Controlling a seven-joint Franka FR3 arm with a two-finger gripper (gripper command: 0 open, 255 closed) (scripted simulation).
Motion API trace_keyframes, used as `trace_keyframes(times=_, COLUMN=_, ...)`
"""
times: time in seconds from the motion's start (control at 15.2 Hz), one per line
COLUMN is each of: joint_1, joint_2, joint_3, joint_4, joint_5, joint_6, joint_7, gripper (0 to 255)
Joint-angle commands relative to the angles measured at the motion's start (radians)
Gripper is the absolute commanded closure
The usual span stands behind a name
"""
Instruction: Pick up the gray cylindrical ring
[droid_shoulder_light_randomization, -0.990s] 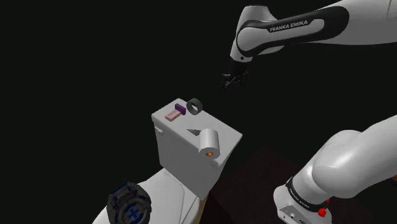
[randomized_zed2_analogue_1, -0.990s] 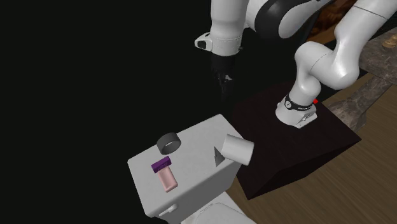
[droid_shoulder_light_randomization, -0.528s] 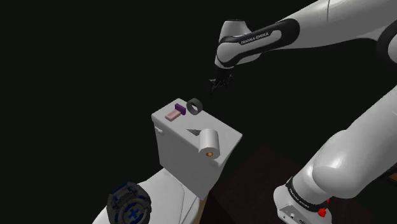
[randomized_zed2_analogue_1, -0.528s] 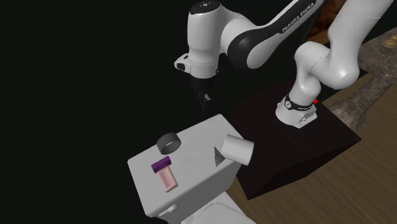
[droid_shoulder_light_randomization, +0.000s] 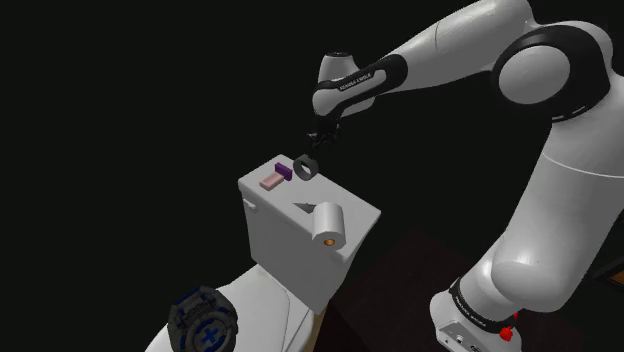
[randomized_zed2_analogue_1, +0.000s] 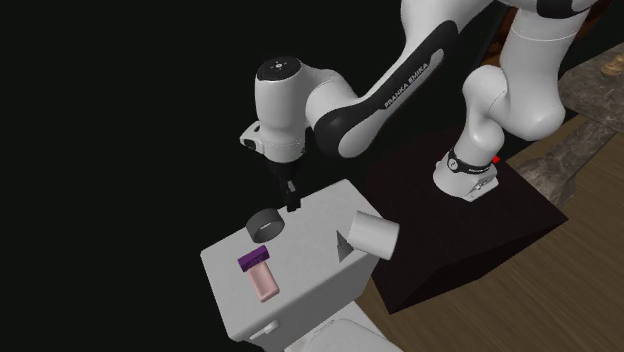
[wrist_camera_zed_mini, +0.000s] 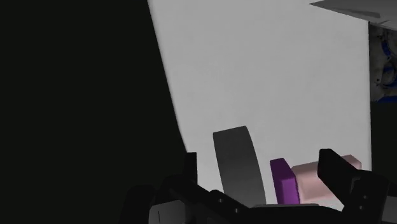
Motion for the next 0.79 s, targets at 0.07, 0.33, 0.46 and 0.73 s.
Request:
trace_keyframes(times=0.07, joint_1=0.001, joint_2=0.116, joint_3=0.002, joint_4=0.106, joint_5=-0.009, joint_6=0.021, joint_7=-0.012, gripper=0)
trace_keyframes(times=0.33, joint_1=0.005, joint_2=0.236, joint_3=0.004, joint_4=0.227, joint_5=-0.021, joint_6=0.031, joint_7=-0.019, gripper=0)
trace_keyframes(times=0.46, joint_1=0.004, joint_2=0.252, joint_3=0.005, joint_4=0.222, joint_5=-0.02, joint_6=0.052, joint_7=-0.019, gripper=0)
trace_keyframes(times=0.73, joint_1=0.003, joint_2=0.284, joint_3=0.006, joint_4=0.215, joint_5=-0.02, joint_6=0.091, joint_7=-0.018, gripper=0)
